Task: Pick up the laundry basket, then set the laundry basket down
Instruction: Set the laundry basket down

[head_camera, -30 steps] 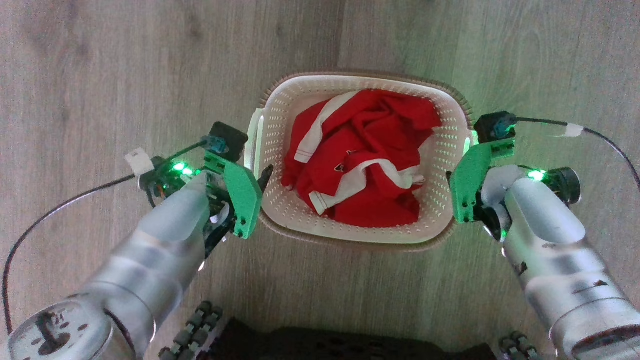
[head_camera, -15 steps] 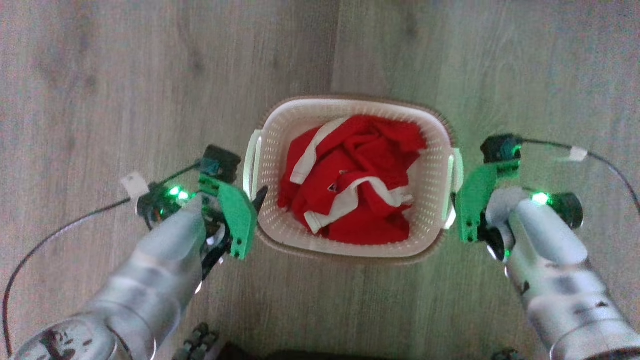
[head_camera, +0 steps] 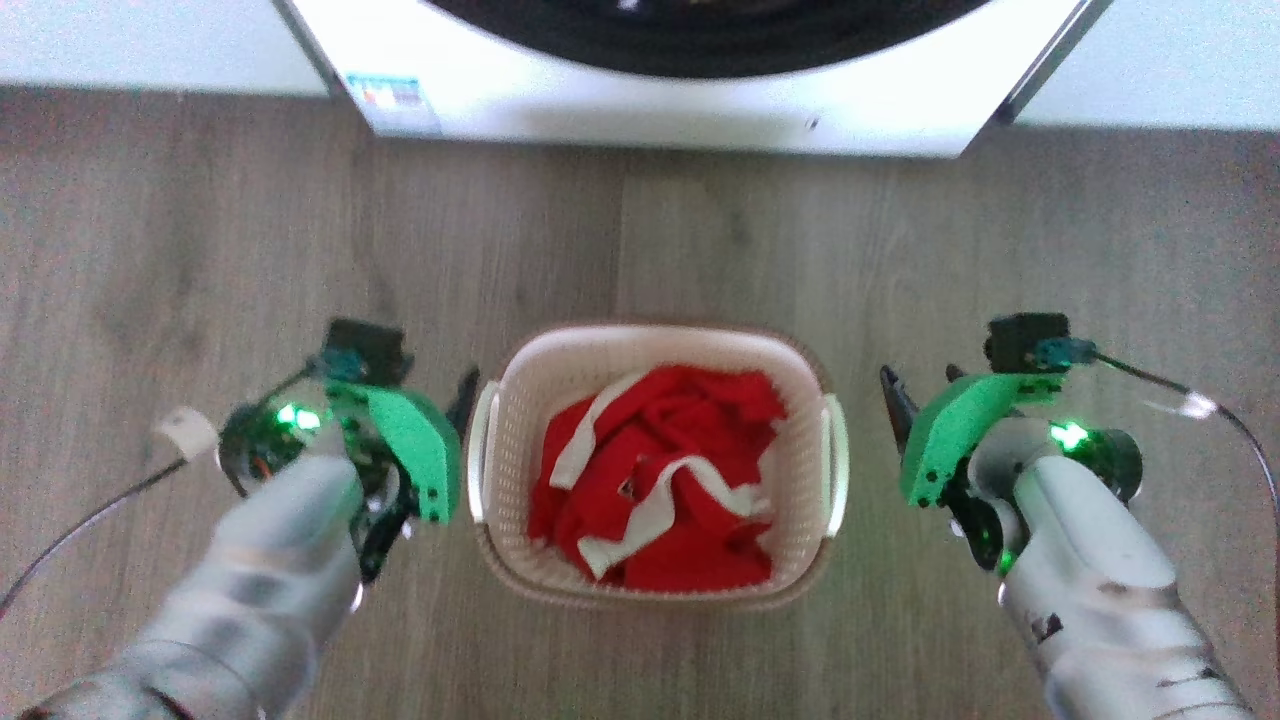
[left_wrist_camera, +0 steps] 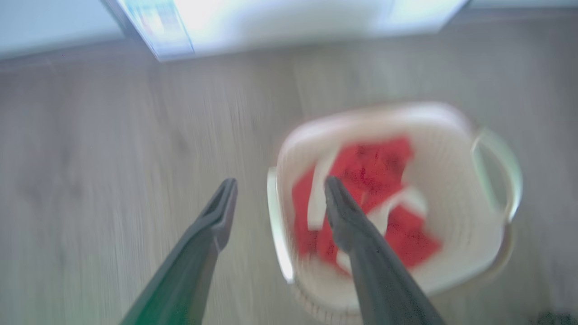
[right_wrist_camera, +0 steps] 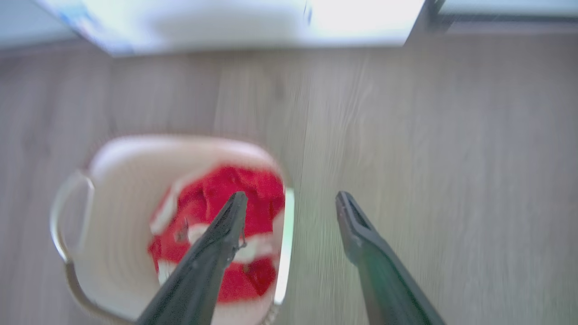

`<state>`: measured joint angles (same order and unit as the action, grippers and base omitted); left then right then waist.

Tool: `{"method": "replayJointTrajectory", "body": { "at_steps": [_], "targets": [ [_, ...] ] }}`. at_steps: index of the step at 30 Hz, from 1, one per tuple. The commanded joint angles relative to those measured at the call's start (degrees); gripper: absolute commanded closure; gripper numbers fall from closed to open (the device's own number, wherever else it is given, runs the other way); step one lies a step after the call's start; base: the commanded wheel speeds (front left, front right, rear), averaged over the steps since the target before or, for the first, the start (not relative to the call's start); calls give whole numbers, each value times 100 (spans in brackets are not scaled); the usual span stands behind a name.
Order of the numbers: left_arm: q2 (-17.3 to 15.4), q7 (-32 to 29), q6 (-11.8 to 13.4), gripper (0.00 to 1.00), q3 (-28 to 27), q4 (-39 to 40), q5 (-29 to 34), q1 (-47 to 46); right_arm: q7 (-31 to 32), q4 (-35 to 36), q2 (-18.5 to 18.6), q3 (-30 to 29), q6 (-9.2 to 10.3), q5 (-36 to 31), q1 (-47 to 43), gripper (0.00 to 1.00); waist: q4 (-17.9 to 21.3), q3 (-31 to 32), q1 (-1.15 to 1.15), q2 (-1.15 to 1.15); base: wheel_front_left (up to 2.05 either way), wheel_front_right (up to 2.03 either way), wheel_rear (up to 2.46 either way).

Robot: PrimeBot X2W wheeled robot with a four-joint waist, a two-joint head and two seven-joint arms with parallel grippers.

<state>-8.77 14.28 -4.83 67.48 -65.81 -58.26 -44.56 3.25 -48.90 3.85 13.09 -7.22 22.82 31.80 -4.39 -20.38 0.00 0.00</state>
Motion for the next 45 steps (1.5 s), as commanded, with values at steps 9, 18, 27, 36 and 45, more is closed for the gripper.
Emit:
{"method": "replayJointTrajectory", "body": {
  "at_steps": [9, 18, 27, 36, 45],
  "targets": [
    [-995, 71, 943, 0, -2368, 2814, 1687, 861, -1541, 640, -97, -128, -26, 29, -57, 0, 386, 1133, 0, 0, 0, 0, 0],
    [-1028, 71, 1199, 0, -4155, 5025, 3052, 2147, -1820, 2060, -97, -745, -26, -145, -357, 0, 504, 1577, 0, 0, 0, 0, 0],
    [-722, 72, 1105, 0, -5113, 6424, 3808, 3155, -1823, 3987, -97, -817, -26, -560, -1343, 0, 566, 1748, 0, 0, 0, 0, 0],
    [-110, 72, 637, 0, -5618, 6831, 4103, 4040, -1824, 4489, -97, -990, -26, -698, -2243, 0, 583, 1695, 0, 0, 0, 0, 0],
    [345, 72, 138, 0, -5991, 6715, 4487, 4435, -1824, 4454, -97, -1104, -26, -633, -2724, 0, 494, 1704, 0, 0, 0, 0, 0]
  ]
}}
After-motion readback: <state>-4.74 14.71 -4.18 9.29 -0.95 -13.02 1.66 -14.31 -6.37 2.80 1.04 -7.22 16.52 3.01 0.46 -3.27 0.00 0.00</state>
